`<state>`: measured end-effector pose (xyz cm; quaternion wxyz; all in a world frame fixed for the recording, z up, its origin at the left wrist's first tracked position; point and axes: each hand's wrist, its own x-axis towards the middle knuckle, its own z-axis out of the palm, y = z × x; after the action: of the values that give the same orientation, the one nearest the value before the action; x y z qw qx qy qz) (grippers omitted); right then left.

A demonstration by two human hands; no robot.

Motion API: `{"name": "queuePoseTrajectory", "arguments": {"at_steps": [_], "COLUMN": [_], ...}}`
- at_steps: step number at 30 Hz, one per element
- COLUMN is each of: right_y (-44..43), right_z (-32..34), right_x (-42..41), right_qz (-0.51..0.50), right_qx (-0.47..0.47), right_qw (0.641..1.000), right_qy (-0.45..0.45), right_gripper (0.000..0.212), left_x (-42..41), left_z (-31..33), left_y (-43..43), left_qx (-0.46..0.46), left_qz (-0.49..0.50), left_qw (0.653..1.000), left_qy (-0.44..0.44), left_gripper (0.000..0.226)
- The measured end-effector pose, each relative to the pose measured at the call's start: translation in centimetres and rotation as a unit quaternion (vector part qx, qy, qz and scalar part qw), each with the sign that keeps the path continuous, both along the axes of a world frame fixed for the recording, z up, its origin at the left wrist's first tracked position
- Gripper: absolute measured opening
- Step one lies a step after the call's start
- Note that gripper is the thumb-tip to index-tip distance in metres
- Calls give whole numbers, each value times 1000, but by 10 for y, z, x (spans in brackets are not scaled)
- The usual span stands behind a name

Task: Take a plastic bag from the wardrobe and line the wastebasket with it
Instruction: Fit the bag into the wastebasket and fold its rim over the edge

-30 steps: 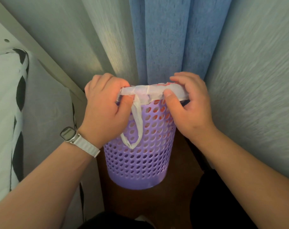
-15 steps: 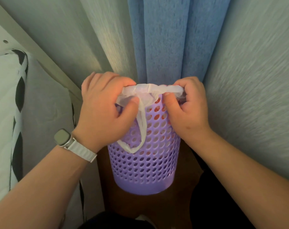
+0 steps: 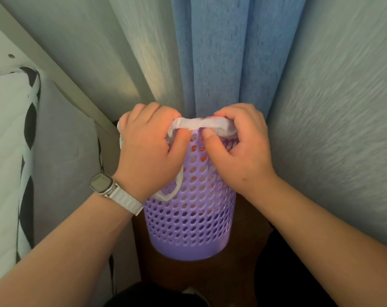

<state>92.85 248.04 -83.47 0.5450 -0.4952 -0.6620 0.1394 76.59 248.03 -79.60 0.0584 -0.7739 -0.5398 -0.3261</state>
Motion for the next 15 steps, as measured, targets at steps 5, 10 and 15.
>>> {"name": "queuePoseTrajectory", "arguments": {"at_steps": [5,10,15], "right_y": [11,15,12], "right_z": [-5,-12,-11], "right_x": [19,19,13], "right_qz": [40,39,-7], "right_qx": [40,-12,-12], "right_qw": [998,999,999], "right_qy": [-6,26,49], "right_gripper": [39,33,21], "left_x": [-16,-20,-12], "left_z": [1,0,3], "left_y": [7,8,3], "left_qx": [8,25,15], "left_qz": [-24,-36,-26], "left_qw": [1000,999,999], "left_qy": [-14,-18,-30], "left_gripper": [20,23,19]}}
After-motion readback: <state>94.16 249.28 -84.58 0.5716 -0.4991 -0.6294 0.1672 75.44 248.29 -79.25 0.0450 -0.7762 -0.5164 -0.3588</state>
